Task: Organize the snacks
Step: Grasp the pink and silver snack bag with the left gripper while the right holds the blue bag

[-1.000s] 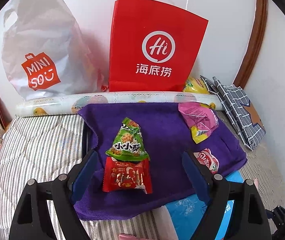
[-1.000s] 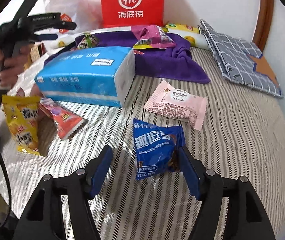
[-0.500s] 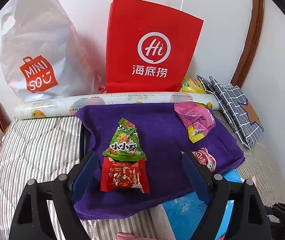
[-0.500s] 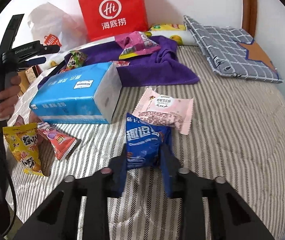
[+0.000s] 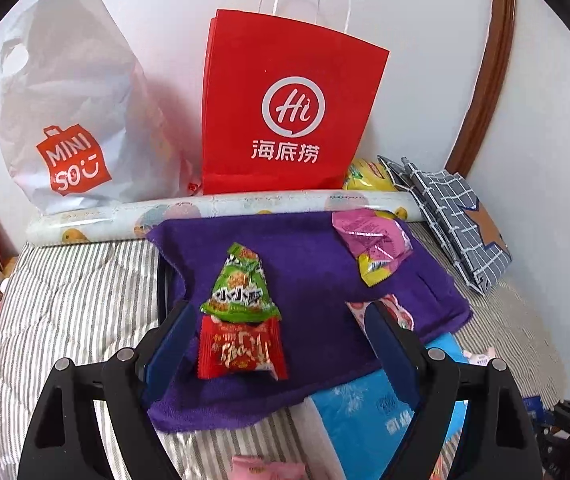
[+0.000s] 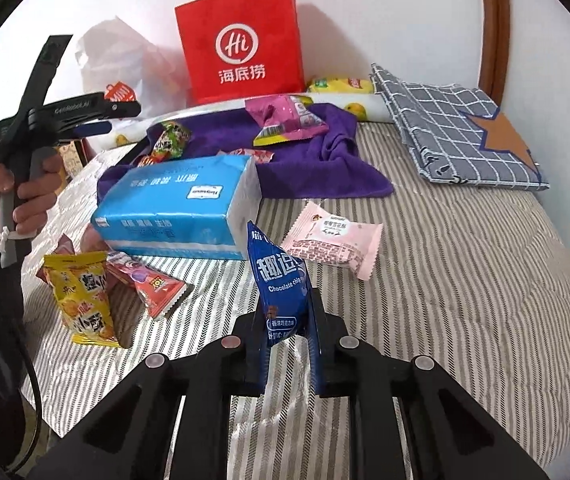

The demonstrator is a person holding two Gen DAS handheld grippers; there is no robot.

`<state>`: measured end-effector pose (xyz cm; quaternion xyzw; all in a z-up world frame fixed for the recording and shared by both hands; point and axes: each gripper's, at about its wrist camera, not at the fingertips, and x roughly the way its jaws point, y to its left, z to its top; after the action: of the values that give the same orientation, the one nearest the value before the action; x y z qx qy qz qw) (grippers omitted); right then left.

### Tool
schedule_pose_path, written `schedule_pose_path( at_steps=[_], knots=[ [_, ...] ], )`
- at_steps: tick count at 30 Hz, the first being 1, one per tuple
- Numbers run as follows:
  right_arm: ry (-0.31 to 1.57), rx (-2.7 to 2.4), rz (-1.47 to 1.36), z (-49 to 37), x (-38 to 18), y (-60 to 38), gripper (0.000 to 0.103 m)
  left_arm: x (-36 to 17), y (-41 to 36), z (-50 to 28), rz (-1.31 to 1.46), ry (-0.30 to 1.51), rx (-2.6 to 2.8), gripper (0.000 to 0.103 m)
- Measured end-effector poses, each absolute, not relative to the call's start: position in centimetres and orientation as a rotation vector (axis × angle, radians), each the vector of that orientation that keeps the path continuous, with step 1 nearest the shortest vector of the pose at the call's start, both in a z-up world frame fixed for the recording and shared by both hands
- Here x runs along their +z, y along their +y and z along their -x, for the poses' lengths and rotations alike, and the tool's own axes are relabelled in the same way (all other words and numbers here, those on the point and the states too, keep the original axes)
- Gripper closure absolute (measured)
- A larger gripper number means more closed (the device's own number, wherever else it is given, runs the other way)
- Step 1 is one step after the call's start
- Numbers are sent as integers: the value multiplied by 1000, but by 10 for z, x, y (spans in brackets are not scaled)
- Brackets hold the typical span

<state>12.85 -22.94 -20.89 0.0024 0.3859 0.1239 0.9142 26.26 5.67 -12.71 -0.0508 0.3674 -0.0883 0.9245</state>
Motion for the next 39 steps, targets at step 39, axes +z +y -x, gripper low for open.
schedule_pose_path(
  at_steps=[39],
  knots=[
    [737, 268, -61, -68, -198, -233, 87, -186, 55, -116, 153, 1024, -267, 51]
  ],
)
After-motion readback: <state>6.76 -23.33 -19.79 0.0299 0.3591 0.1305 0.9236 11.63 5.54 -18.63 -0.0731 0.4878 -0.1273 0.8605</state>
